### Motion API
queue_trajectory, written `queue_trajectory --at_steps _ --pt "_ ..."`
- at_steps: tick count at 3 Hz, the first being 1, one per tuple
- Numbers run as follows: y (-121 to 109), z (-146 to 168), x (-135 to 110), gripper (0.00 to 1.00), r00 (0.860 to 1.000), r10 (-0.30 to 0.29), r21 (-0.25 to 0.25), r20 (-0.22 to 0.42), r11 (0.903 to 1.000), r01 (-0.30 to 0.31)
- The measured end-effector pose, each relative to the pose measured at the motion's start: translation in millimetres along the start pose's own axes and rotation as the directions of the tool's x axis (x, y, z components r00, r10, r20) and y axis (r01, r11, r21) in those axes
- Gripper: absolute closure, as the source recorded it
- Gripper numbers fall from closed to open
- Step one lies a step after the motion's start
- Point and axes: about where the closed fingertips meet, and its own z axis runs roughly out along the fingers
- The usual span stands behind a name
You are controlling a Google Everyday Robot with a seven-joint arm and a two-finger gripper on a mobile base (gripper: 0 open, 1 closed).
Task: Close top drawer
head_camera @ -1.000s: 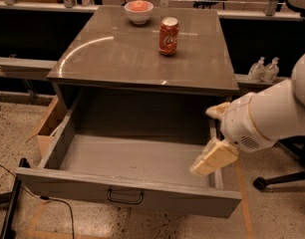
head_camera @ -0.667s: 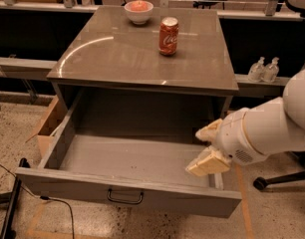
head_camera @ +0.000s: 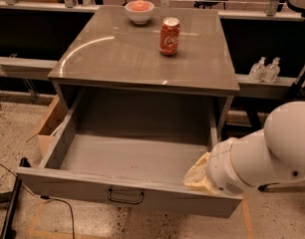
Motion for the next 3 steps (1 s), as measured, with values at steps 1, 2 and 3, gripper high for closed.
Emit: queue_trajectory --at_steps 1,2,3 --pt "13 28 3 1.0 0.999 -0.018 0.01 -0.028 0.9998 0.018" --pt "21 57 8 1.0 0.999 -0.018 0.026 -0.046 0.9995 0.019" --pt "23 77 13 1.0 0.998 -0.025 0.036 -0.049 0.999 0.026"
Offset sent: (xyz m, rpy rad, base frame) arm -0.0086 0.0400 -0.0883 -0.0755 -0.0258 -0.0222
